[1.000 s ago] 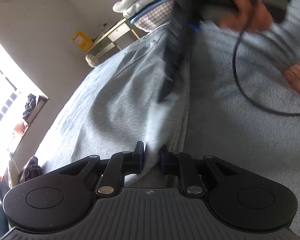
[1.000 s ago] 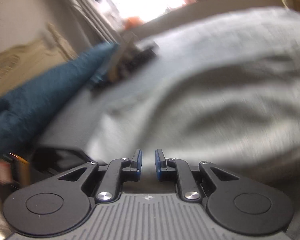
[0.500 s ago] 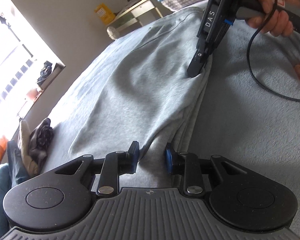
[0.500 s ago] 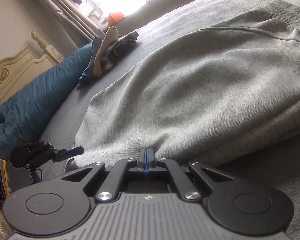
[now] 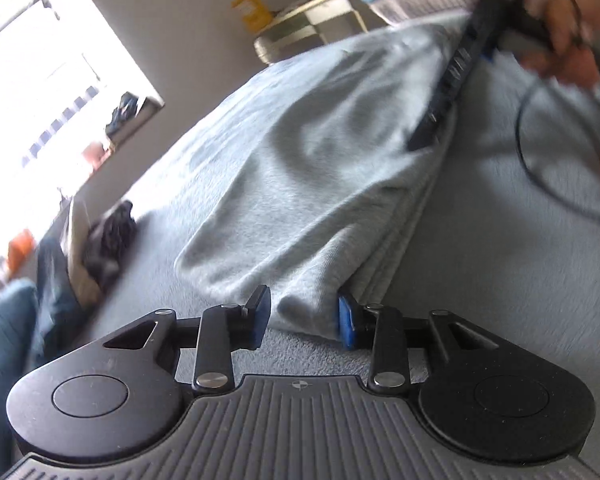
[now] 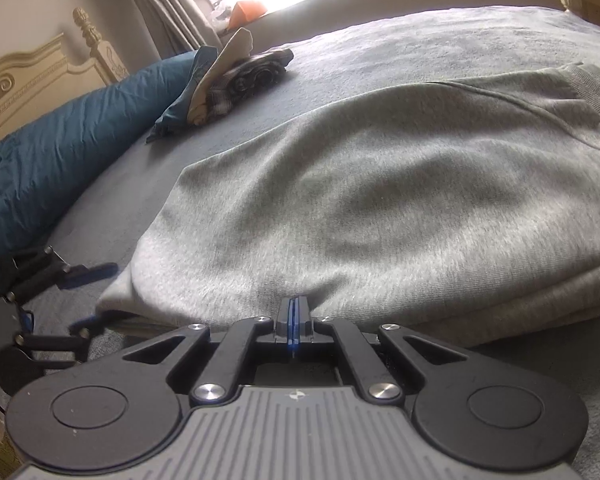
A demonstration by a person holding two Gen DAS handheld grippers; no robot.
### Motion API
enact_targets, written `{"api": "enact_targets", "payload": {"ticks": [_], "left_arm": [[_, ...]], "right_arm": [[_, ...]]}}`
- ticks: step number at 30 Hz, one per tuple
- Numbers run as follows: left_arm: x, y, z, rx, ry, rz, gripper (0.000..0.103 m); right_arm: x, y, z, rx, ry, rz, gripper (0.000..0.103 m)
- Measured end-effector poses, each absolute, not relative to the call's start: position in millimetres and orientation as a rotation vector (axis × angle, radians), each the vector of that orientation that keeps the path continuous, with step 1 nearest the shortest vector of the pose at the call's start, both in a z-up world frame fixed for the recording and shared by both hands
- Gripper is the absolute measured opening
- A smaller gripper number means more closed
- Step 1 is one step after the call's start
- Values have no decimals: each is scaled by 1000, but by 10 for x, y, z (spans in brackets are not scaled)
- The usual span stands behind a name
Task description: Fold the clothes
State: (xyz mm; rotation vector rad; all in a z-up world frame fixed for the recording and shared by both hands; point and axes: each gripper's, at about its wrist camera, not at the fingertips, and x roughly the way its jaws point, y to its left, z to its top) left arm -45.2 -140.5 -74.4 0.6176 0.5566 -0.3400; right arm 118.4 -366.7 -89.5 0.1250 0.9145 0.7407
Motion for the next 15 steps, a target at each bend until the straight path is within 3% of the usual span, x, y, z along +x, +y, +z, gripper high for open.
{"api": "enact_targets", "payload": {"ticks": [7,11,15], "left_arm": [[-238,-1257,-566,277,655,-427,35],[-266,-1384,-721,424,641,-435,35],[-442,-1490,-868,634,556,-407,14]], "right_arm": [[1197,-3686,-899,143,924,735,0],[1199,-3668,-886,136,928,729,0],[1209,-3656,-876,127,932,731,0]]}}
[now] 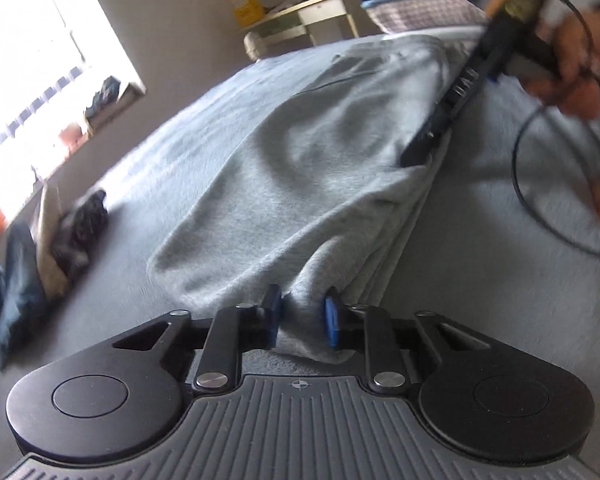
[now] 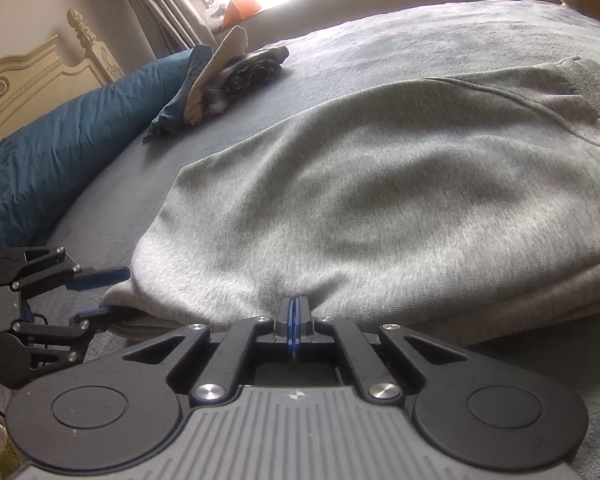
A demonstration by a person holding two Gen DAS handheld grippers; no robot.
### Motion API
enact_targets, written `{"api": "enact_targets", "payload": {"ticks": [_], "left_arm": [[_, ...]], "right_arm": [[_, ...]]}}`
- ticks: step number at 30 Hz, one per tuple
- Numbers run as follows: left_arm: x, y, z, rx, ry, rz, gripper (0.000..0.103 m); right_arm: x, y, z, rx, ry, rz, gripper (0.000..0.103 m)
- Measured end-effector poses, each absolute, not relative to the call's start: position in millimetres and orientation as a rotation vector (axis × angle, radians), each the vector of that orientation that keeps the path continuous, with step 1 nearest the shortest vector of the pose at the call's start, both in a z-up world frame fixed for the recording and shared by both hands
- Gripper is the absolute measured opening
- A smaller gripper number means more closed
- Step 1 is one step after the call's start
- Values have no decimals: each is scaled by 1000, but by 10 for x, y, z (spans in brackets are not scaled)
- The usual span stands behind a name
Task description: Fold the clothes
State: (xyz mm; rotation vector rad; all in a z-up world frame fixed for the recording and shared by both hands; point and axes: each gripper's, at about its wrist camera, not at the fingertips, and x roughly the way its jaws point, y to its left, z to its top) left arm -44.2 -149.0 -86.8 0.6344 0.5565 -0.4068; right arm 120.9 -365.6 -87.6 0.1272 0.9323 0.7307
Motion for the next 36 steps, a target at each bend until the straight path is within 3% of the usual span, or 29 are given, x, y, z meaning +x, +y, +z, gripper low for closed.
{"api": "enact_targets", "payload": {"ticks": [5,11,24,29,36], "left_arm": [[-721,-1546,-968,861,443,-399,9],[-803,-1473,-1205,973,454,-446,8],[-766,-1320,-1138,935,462,-538,8],[-761,-1237,-977,796,508,-521,13],[-755,-1102,-581,601,514,-495,14]], "right_arm": [[1202,-3637,-864,101,931,742,0],[1224,-3636,-877,93,935,754,0],[1222,-3605,-857,50,930,761,0],[1220,-3592,-846,44,934,755,0],[1208,-3582,-840,42,932,744,0]]}}
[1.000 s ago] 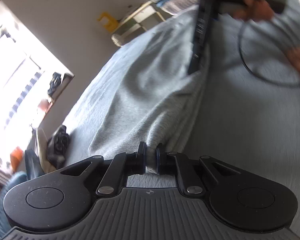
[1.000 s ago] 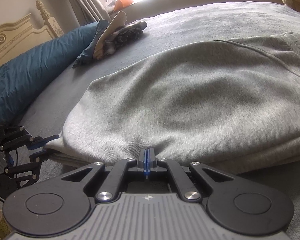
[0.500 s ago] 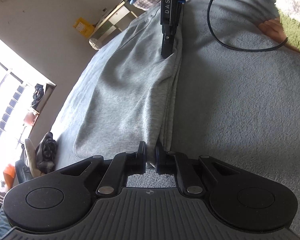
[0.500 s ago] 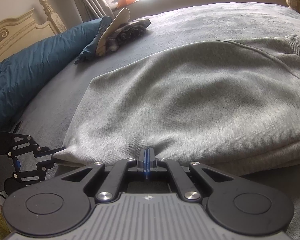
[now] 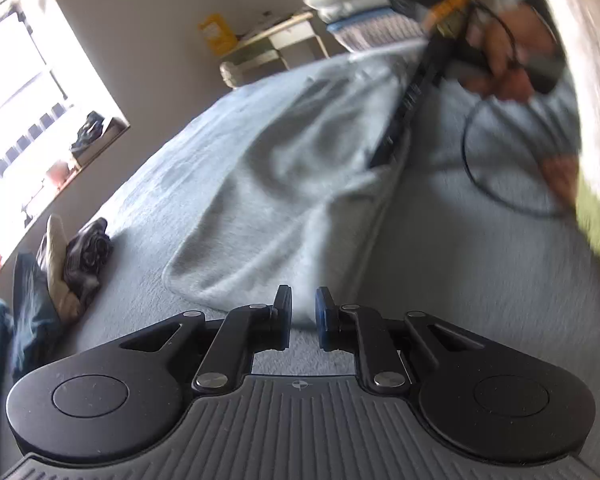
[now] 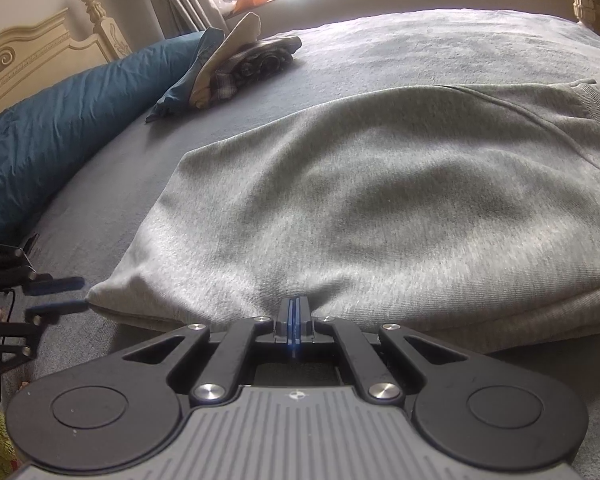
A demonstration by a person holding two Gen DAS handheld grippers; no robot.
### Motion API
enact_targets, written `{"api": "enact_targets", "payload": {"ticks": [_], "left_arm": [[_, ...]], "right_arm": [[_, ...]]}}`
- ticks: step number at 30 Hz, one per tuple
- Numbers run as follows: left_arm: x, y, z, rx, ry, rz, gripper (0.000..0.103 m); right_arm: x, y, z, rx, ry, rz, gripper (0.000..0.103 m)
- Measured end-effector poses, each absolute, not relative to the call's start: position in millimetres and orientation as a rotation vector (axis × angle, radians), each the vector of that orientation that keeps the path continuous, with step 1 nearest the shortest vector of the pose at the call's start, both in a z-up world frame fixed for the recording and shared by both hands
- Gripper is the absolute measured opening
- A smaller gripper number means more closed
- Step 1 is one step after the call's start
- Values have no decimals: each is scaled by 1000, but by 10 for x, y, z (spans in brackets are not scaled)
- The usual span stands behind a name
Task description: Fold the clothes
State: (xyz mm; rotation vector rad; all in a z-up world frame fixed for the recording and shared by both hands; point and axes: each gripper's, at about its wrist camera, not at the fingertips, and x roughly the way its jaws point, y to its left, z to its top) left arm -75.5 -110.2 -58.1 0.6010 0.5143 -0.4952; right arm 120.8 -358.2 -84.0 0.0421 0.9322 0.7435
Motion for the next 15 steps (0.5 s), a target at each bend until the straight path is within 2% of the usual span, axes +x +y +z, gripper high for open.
{"api": "enact_targets", "payload": {"ticks": [5,9,13,15], "left_arm": [[-360,-1046,-325,311,551,-520,14],[211,-1141,-481,121,710,-557,14],[497,-1198,-867,125,950,-494,15],[417,-1102,-872,124,958,-485,14]], "right_arm": [[1205,-3582,-843,52,933,732,0],[1214,-3597,-853,77,943,722,0],[1208,-3587,-841,60,947,726,0],[1184,-3575,-833,41,942,728,0]]}}
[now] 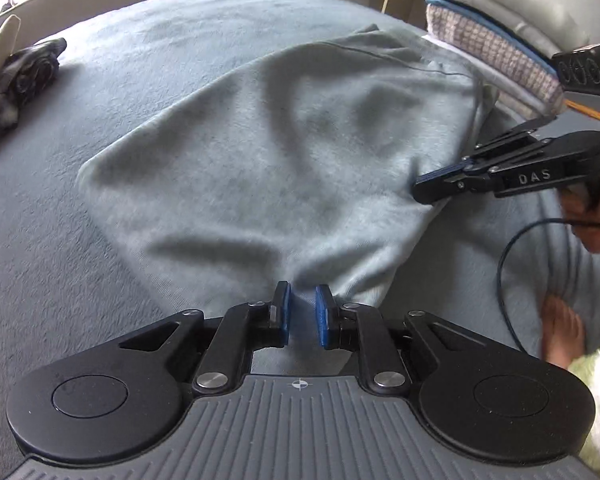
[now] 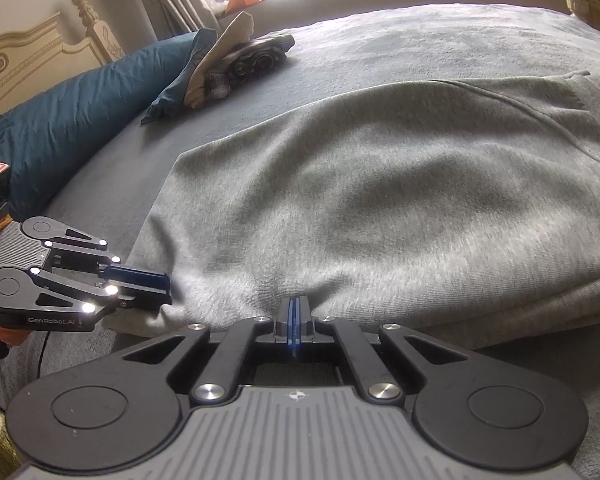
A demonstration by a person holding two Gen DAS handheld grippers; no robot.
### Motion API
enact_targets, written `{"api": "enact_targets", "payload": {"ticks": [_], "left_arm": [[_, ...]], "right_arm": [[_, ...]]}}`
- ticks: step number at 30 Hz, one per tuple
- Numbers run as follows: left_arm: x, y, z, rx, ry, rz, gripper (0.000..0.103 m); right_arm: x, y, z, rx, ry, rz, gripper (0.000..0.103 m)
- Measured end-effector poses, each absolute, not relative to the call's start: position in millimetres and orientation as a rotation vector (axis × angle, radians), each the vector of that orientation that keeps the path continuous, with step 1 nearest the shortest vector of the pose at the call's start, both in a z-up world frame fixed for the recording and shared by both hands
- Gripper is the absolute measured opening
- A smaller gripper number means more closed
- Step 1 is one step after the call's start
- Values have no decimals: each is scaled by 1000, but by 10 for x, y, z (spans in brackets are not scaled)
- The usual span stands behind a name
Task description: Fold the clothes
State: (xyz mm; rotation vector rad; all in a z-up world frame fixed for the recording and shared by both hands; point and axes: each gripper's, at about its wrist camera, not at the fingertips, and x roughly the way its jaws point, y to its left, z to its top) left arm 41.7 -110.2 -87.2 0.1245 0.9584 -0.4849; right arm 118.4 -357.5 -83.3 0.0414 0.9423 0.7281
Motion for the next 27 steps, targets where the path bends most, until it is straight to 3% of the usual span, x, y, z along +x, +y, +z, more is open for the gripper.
{"api": "enact_targets", "payload": {"ticks": [8,15,22,27], "left_arm": [[194,-986,-888,102,940,-456,14],[162,-936,-879,80,907,-458,13],[106,-832,-786,48,866,-478,14],[93,-655,-571,-27,790,-500,21]], "right_arm": [[1201,-3493,-723,-27,959,734,0],[1043,-3057,-274,-179,844,965,0],[739,-2702,-954,-451,907,995,0],[693,-2687,-927,-440,909,953,0]]}}
